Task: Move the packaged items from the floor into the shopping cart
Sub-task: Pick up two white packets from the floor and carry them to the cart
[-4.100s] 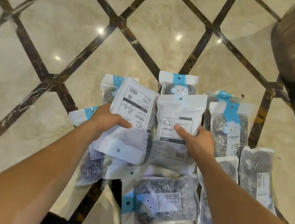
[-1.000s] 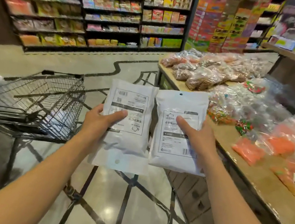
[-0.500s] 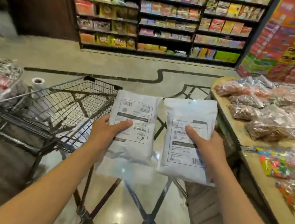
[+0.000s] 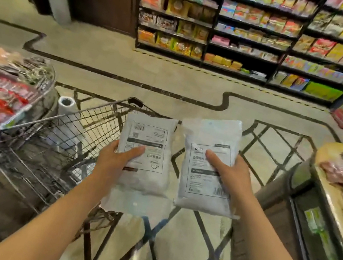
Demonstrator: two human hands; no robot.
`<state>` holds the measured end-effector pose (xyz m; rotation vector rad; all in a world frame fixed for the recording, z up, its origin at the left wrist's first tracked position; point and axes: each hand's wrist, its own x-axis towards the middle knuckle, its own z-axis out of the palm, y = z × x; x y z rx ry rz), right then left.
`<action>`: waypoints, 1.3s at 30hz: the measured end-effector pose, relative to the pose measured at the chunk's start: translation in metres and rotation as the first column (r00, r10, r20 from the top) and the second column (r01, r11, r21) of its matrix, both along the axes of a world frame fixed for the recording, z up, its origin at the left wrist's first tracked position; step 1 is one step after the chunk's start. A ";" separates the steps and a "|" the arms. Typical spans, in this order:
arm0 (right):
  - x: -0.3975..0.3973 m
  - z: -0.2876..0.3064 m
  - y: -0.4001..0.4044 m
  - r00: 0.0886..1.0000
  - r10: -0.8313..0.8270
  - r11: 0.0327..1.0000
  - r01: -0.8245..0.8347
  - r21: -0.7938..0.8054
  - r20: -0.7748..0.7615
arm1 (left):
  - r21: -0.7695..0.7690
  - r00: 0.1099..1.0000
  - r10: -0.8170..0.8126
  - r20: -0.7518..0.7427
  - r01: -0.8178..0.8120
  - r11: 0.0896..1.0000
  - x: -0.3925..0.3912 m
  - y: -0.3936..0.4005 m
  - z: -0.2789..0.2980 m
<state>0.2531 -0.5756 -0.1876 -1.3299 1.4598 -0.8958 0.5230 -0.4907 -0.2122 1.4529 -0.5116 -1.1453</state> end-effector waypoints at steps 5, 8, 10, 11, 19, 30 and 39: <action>0.065 -0.013 -0.073 0.990 0.138 0.990 -0.137 0.027 -0.018 | 0.031 0.992 0.122 0.028 -0.123 0.992 0.045 -0.032 -0.017; 0.107 -0.025 -0.112 0.967 0.250 0.968 -0.249 0.034 -0.040 | 0.056 0.978 0.202 0.059 -0.205 0.977 0.072 -0.049 -0.030; 0.135 -0.039 -0.140 0.944 0.327 0.944 -0.325 0.049 -0.034 | 0.076 0.962 0.263 0.079 -0.269 0.960 0.089 -0.060 -0.040; 0.150 -0.046 -0.153 0.933 0.357 0.933 -0.355 0.062 -0.031 | 0.089 0.950 0.299 0.087 -0.307 0.948 0.098 -0.066 -0.046; 0.265 -0.100 -0.250 0.752 0.658 0.745 -0.645 0.169 -0.032 | 0.251 0.816 0.573 0.077 -0.572 0.781 0.156 -0.097 -0.088; 0.355 -0.223 -0.255 0.522 0.847 0.508 -0.738 0.445 -0.101 | 0.432 0.590 0.789 0.172 -0.765 0.477 0.164 -0.074 -0.194; 0.352 -0.360 -0.236 0.494 0.847 0.485 -0.566 0.667 -0.197 | 0.606 0.667 0.722 0.183 -0.655 0.451 0.149 -0.099 -0.325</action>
